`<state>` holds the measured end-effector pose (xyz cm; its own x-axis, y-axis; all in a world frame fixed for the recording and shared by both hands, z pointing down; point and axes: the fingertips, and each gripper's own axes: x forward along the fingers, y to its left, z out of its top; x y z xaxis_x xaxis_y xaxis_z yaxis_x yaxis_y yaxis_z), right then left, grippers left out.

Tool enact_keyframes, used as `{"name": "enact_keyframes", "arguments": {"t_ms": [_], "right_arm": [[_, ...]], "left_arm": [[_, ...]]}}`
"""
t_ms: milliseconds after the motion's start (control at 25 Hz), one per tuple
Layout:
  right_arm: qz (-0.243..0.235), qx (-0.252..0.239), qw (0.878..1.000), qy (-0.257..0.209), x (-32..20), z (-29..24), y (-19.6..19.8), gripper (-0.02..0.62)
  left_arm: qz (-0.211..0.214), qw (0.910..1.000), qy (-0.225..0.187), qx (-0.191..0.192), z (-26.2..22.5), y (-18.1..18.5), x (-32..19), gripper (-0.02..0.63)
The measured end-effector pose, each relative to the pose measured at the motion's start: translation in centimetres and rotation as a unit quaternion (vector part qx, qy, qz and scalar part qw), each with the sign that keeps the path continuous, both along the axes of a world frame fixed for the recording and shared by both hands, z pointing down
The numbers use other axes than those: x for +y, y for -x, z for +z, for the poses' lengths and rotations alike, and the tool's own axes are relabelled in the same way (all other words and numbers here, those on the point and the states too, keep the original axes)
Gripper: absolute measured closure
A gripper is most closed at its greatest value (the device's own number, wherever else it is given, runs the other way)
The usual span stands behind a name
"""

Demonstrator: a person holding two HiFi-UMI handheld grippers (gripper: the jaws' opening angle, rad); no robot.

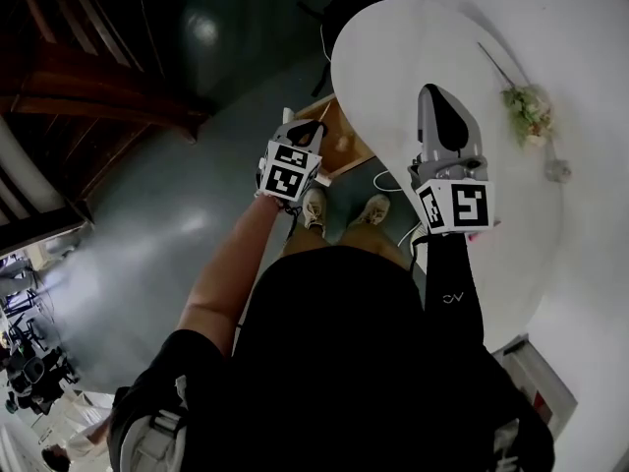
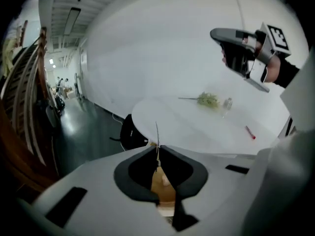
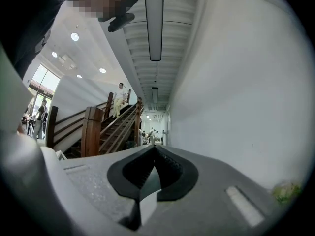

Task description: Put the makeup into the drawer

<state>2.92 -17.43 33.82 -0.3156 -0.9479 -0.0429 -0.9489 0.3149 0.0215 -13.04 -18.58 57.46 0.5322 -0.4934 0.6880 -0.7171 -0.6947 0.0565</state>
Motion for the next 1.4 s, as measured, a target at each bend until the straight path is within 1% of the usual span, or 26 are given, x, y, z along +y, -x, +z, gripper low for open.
{"name": "enact_keyframes", "arguments": {"t_ms": [120, 160, 240, 320, 360, 400, 600, 880, 1000, 1120, 1200, 1320, 1400], "right_arm": [[0.008, 0.001, 1.0, 0.006, 0.3, 0.4, -0.6, 0.591], [0.011, 0.001, 1.0, 0.008, 0.4, 0.5, -0.8, 0.591], [0.014, 0.001, 1.0, 0.009, 0.5, 0.6, -1.0, 0.591], [0.017, -0.001, 1.0, 0.008, 0.5, 0.5, -1.2, 0.591], [0.018, -0.003, 1.0, 0.007, 0.6, 0.5, -1.3, 0.591], [0.019, -0.003, 1.0, 0.007, 0.6, 0.5, -1.4, 0.591], [0.015, -0.004, 1.0, 0.007, 0.7, 0.6, -1.2, 0.591], [0.013, -0.004, 1.0, 0.006, 0.5, 0.5, -1.1, 0.591], [0.009, -0.001, 1.0, 0.007, 0.5, 0.6, -0.8, 0.591], [0.006, 0.002, 1.0, 0.005, 0.5, 0.6, -0.4, 0.591], [0.003, 0.003, 1.0, 0.001, 0.4, 0.3, -0.1, 0.591], [0.001, 0.006, 1.0, -0.008, 0.4, -0.2, 0.3, 0.591], [0.002, 0.008, 1.0, -0.017, 0.2, -0.8, 0.5, 0.591]], "left_arm": [[-0.014, 0.9979, 0.06, -0.02, 3.8, 0.5, 0.9, 0.58], [-0.015, 0.9969, 0.074, -0.023, 4.5, 0.5, 1.3, 0.58], [-0.013, 0.9959, 0.087, -0.022, 5.1, 0.4, 1.7, 0.58], [-0.001, 0.9957, 0.092, -0.013, 5.1, -0.1, 1.8, 0.58], [0.006, 0.9955, 0.094, -0.009, 5.1, -0.4, 1.9, 0.482], [0.011, 0.9954, 0.095, -0.007, 5.0, -0.7, 1.9, 0.405], [0.007, 0.9958, 0.091, -0.006, 4.9, -0.7, 1.6, 0.405], [0.012, 0.9955, 0.093, -0.011, 5.1, -0.4, 2.1, 0.405], [0.026, 0.9971, 0.071, 0.003, 3.7, -0.9, 1.8, 0.405], [0.043, 0.9985, 0.021, 0.028, 0.1, -2.0, 0.9, 0.405], [0.051, 0.9973, -0.018, 0.049, -3.2, -2.8, 0.1, 0.405], [0.056, 0.9906, -0.069, 0.104, -9.0, -3.9, -0.8, 0.405], [0.057, 0.9824, -0.113, 0.138, -13.4, -4.3, -1.2, 0.405]]}}
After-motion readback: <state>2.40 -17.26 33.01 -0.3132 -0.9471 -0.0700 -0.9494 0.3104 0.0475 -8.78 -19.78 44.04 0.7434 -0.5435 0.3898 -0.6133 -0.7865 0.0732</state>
